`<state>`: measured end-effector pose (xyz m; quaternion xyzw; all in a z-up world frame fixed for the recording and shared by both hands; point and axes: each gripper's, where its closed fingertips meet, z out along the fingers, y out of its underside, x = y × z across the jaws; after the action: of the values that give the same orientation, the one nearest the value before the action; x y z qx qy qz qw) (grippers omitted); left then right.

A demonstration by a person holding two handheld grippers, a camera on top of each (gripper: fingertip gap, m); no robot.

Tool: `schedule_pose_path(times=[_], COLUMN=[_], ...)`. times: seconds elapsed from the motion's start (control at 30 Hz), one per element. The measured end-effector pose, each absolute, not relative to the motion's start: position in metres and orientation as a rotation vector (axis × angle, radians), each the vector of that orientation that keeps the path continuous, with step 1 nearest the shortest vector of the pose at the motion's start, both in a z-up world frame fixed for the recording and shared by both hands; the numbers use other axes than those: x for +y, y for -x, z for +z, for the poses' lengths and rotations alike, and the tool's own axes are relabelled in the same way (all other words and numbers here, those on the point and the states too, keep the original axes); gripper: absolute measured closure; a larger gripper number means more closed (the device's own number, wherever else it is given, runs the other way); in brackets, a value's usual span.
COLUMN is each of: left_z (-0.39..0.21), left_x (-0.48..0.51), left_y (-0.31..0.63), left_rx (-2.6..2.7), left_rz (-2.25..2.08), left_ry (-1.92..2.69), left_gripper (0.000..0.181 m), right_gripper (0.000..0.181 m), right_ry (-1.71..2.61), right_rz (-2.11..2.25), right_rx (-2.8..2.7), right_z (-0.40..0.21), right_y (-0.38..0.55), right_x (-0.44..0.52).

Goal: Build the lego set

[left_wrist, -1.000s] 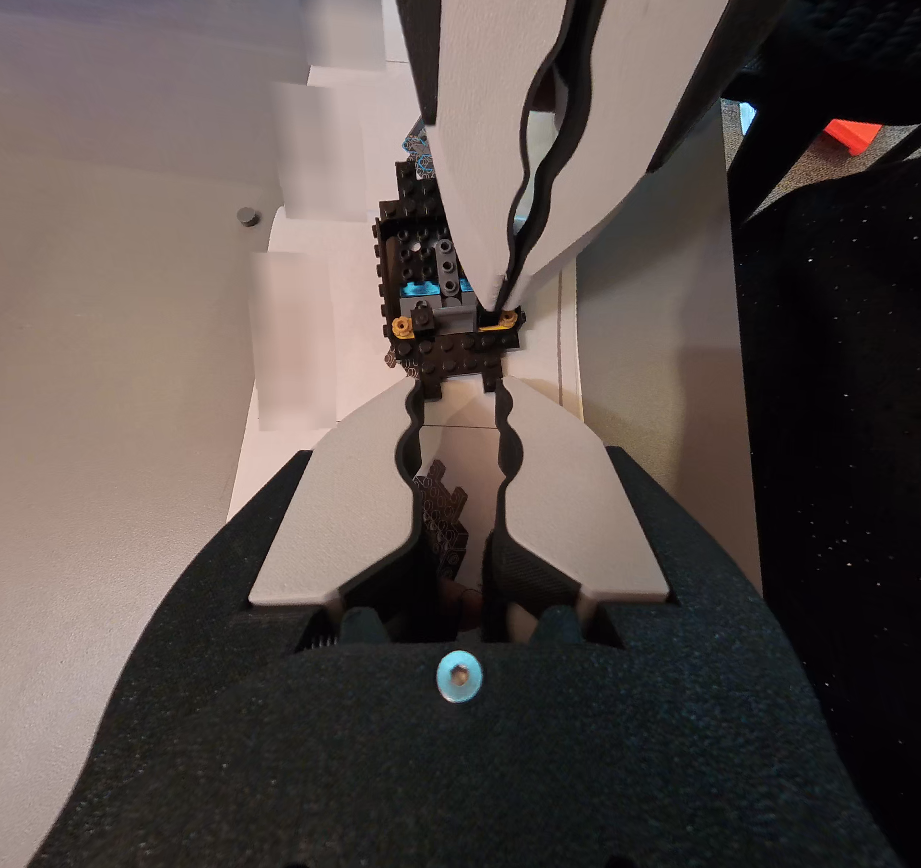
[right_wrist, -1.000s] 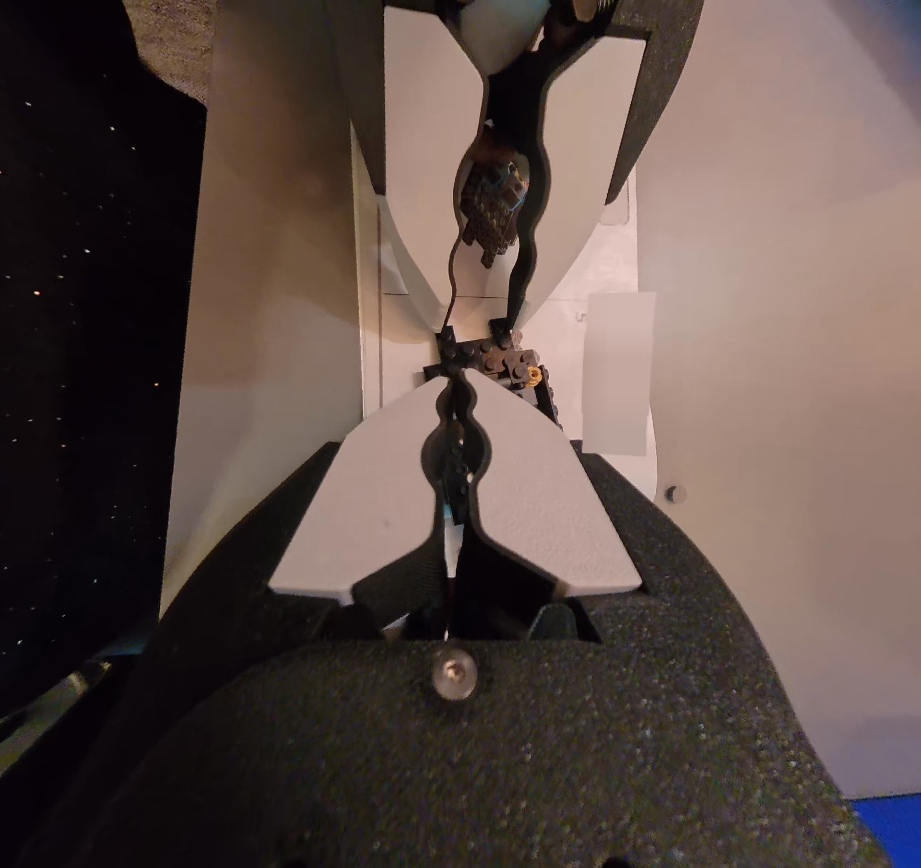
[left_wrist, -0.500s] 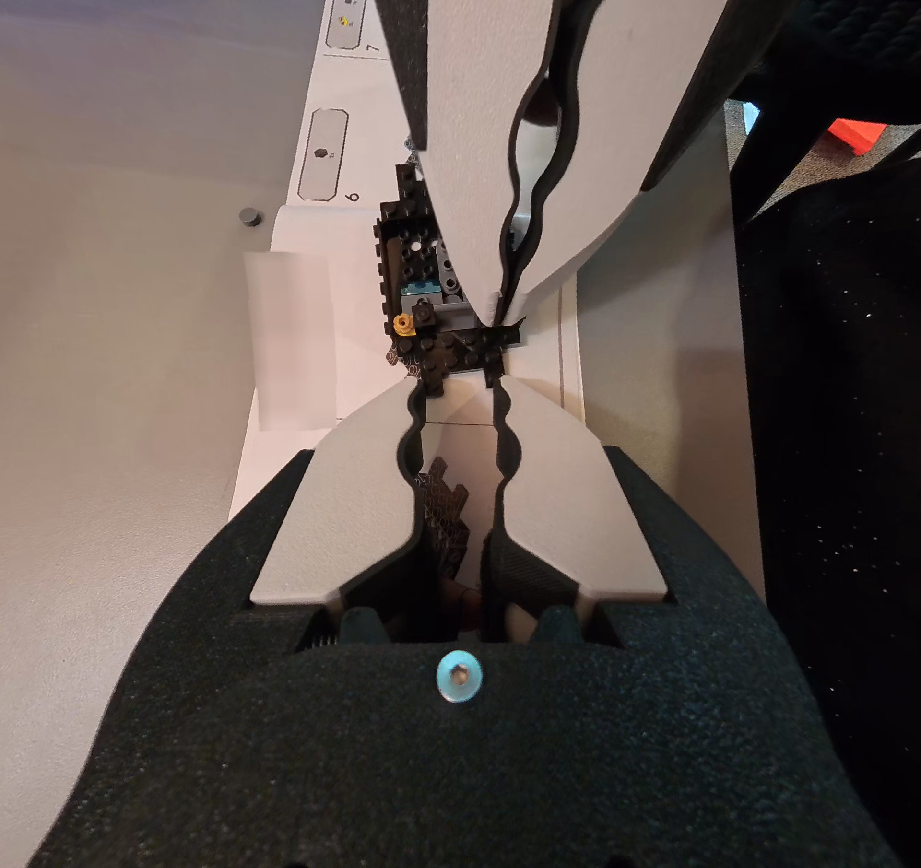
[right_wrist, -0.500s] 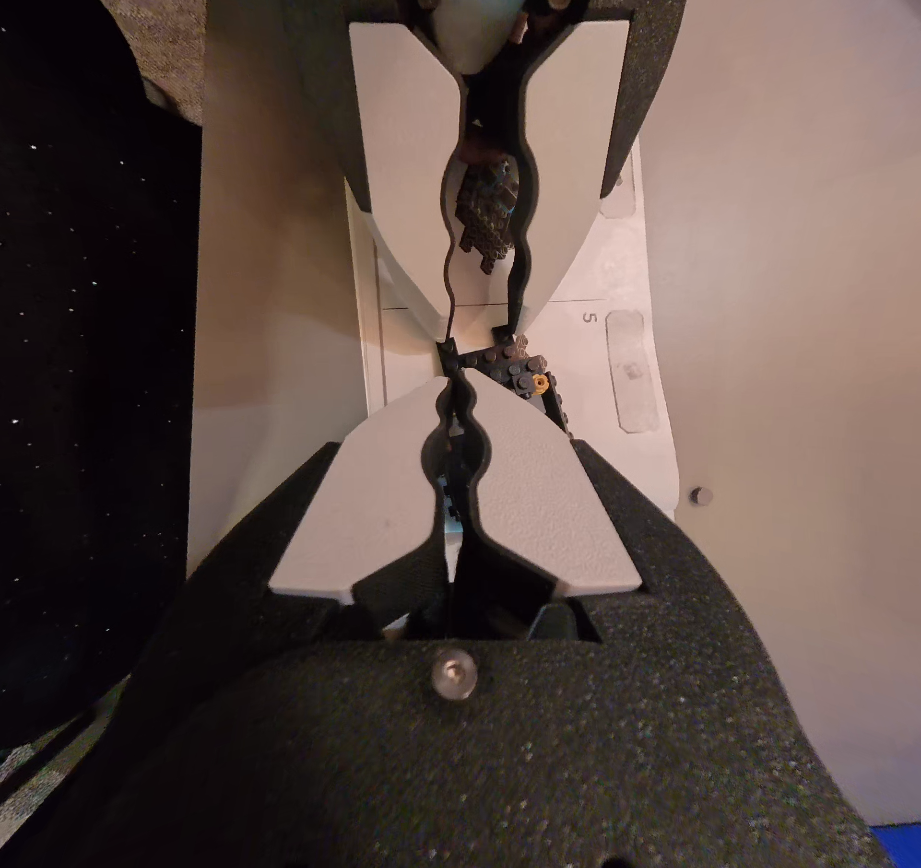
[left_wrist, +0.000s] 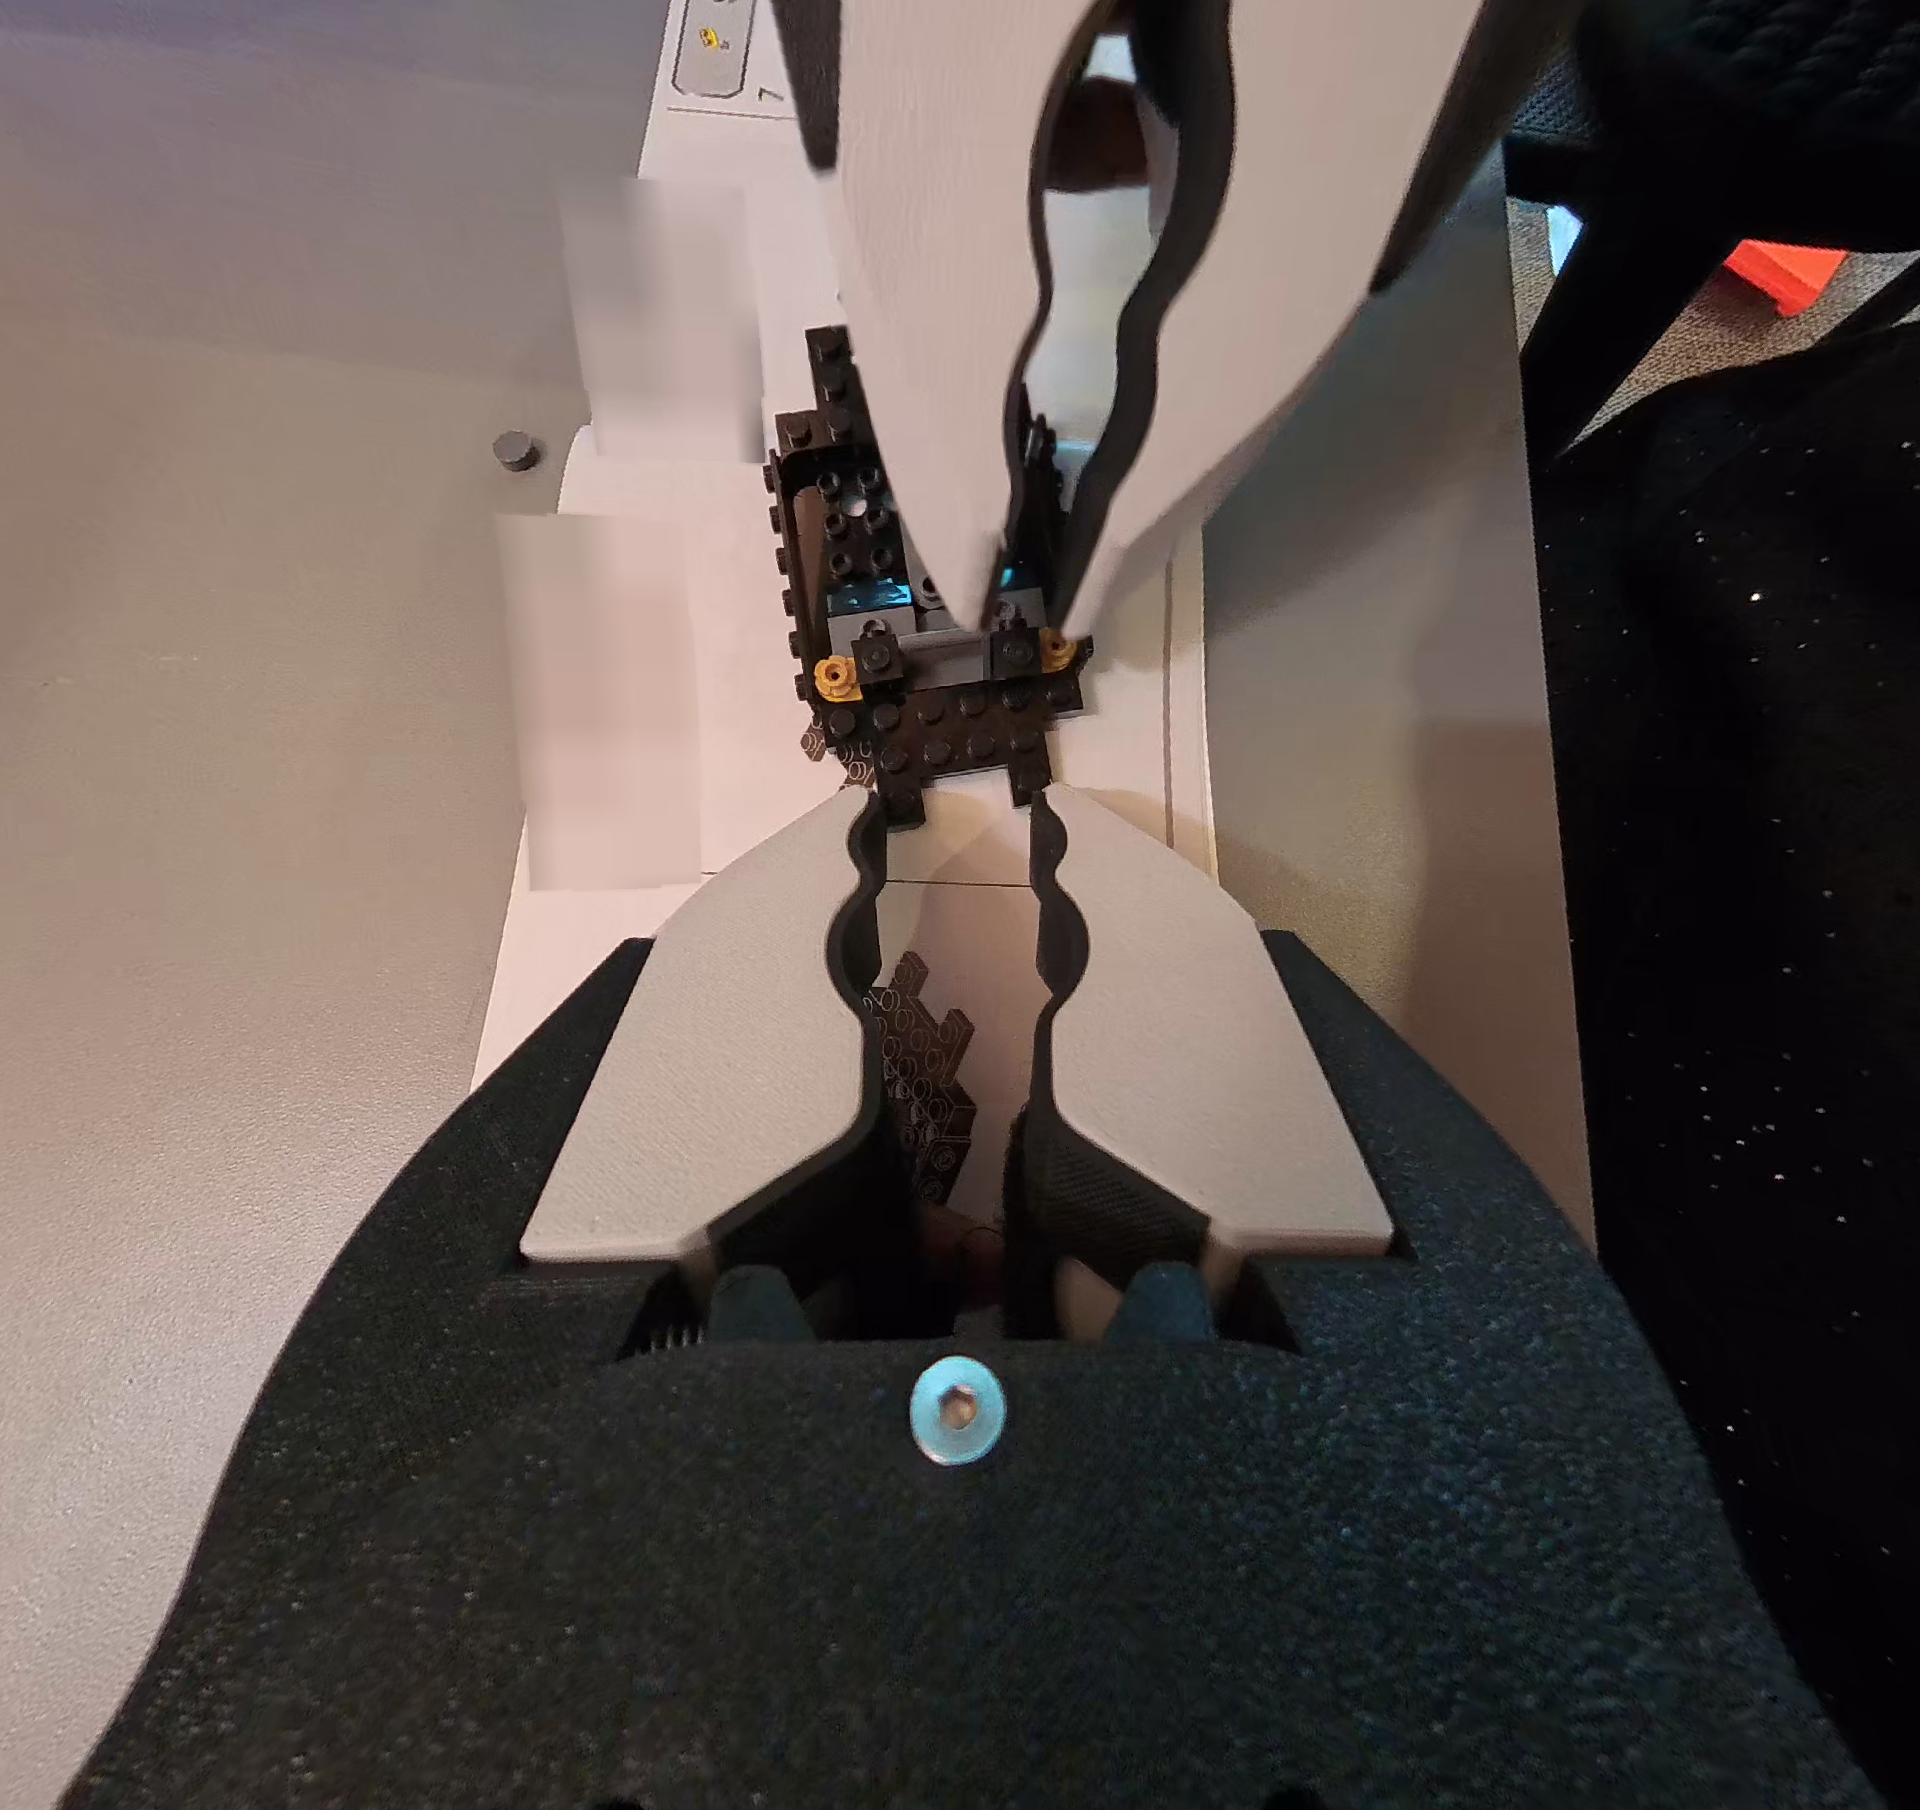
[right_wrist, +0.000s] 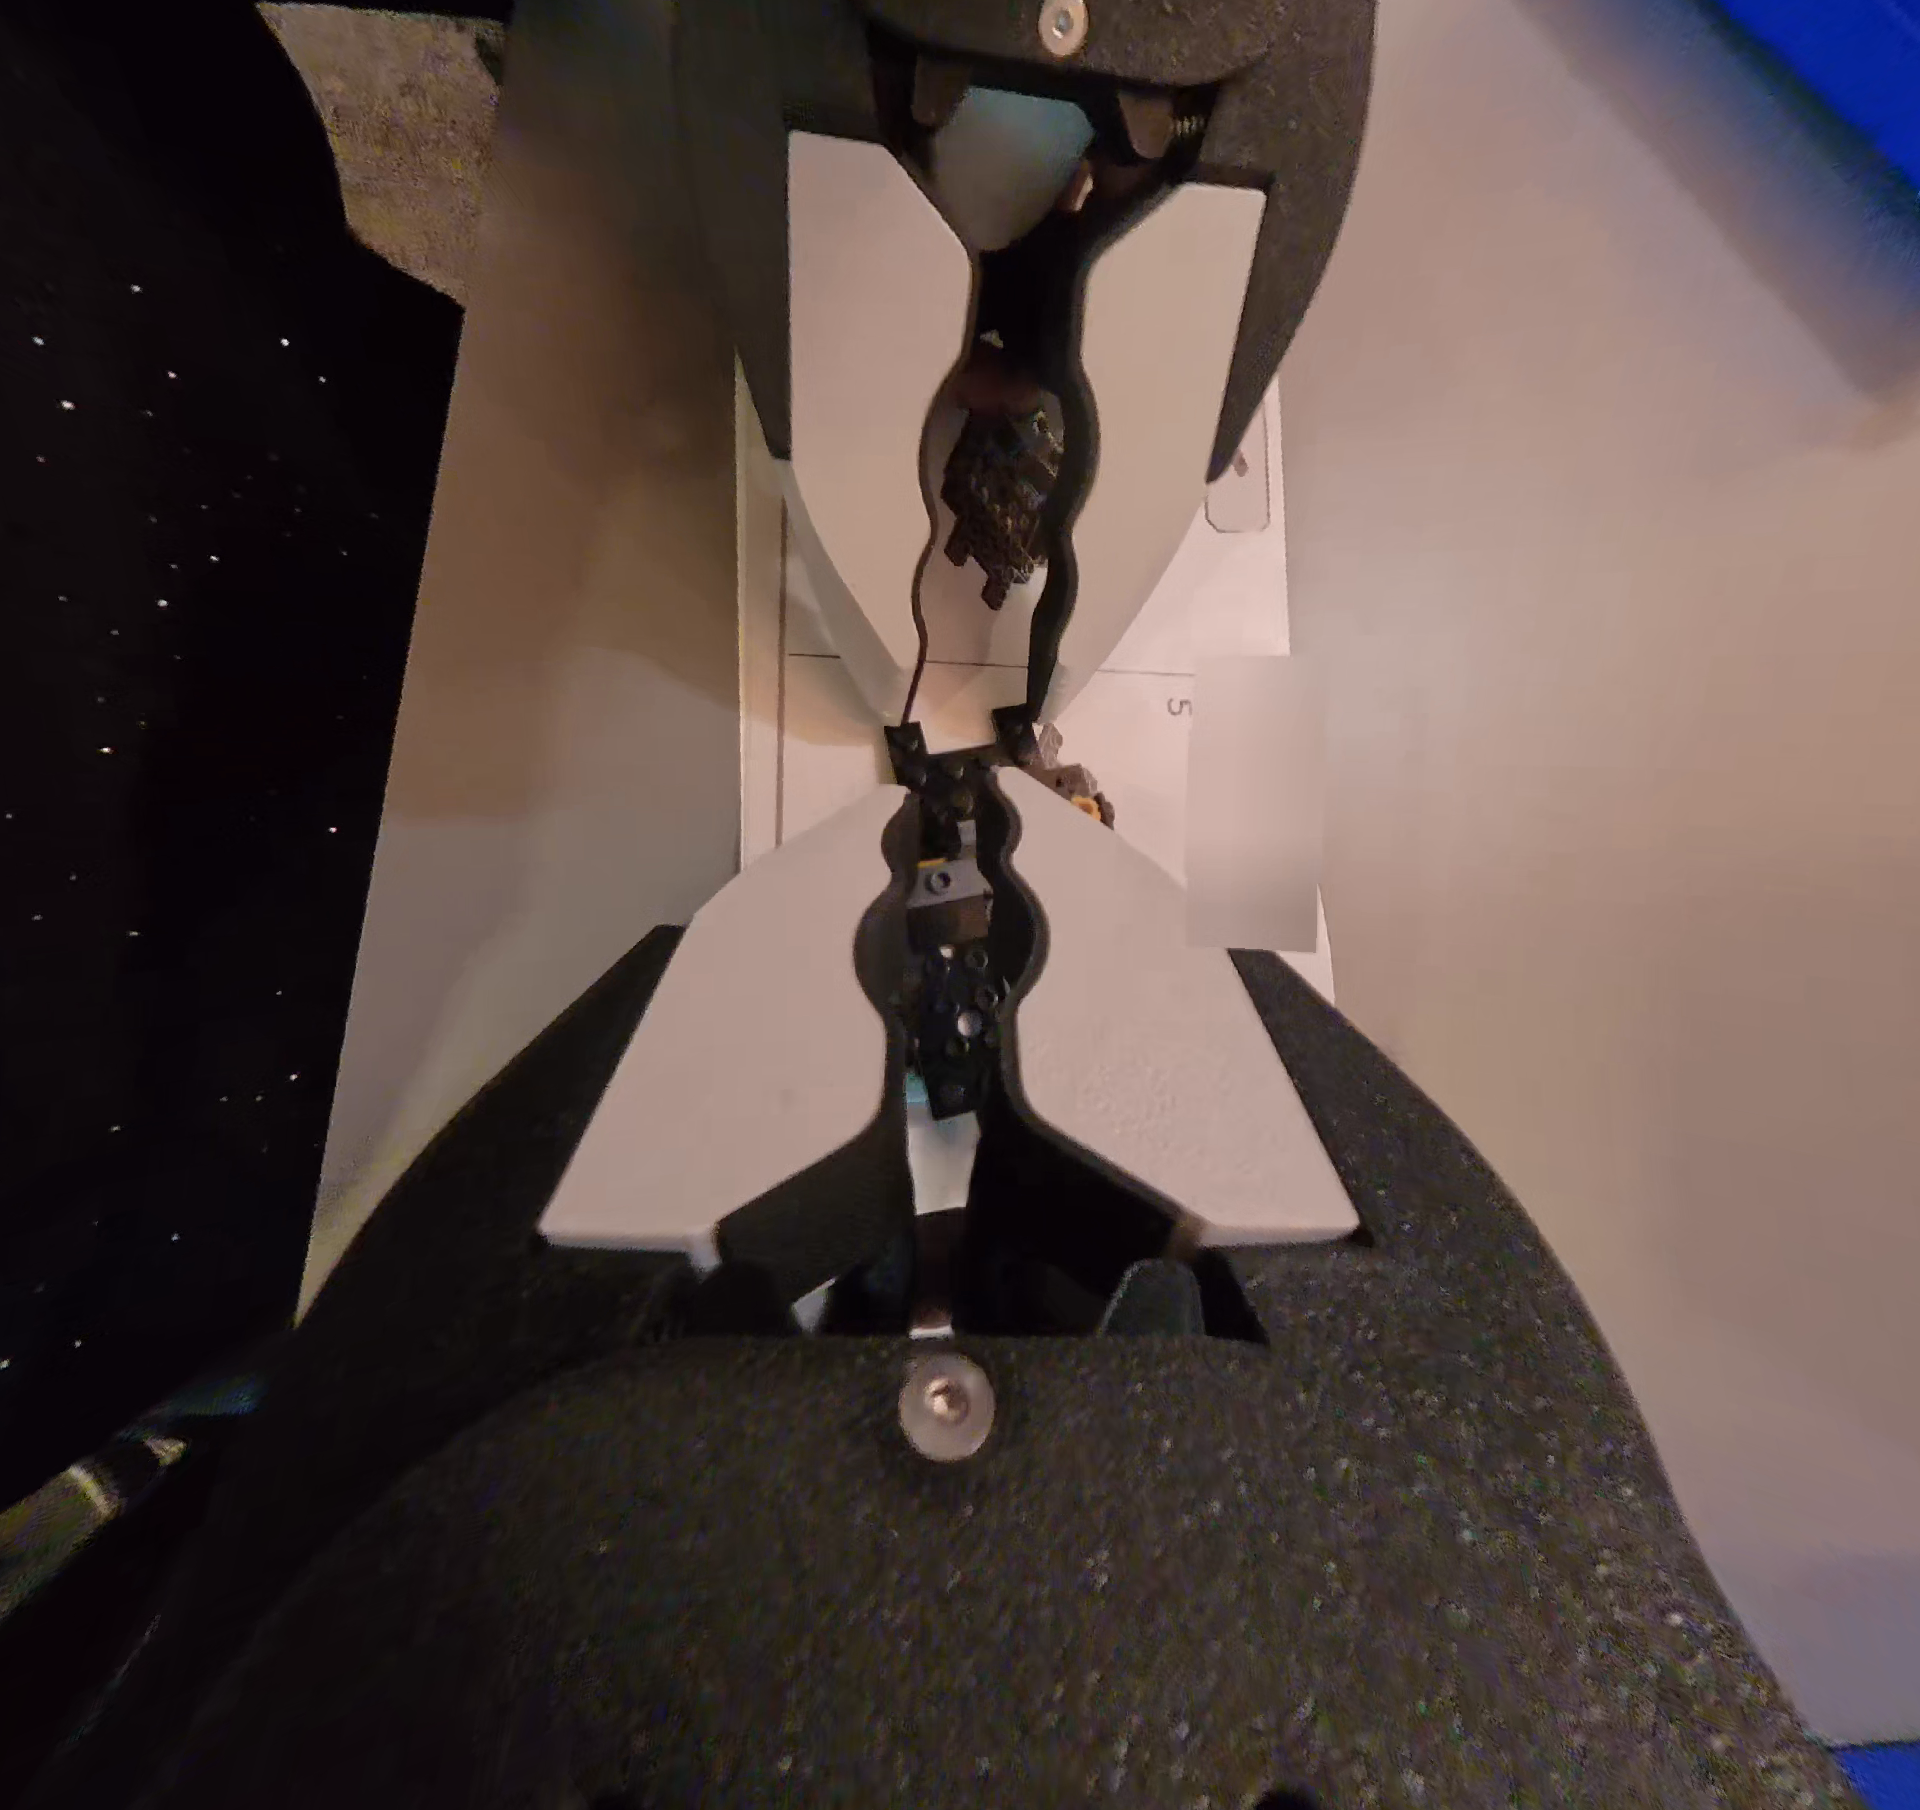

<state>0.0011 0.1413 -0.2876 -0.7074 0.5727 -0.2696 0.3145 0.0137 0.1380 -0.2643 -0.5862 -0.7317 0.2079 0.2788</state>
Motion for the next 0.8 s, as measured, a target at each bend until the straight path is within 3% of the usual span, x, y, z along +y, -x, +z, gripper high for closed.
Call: schedule_pose_path(times=[0.5, 0.8], left_z=[-0.288, -0.283], left_x=[0.142, 0.143], left_y=[-0.001, 0.001], left_rx=[1.508, 1.488], left_rz=[-0.713, -0.715], left_ry=[1.865, 1.848], left_gripper=[0.156, 0.152], right_gripper=[0.181, 0.166], right_ry=[1.566, 1.604], right_rz=[0.514, 0.693], right_rx=[-2.011, -1.837], right_z=[-0.275, -0.259], right_y=[-0.019, -0.031], right_x=[0.141, 0.148])
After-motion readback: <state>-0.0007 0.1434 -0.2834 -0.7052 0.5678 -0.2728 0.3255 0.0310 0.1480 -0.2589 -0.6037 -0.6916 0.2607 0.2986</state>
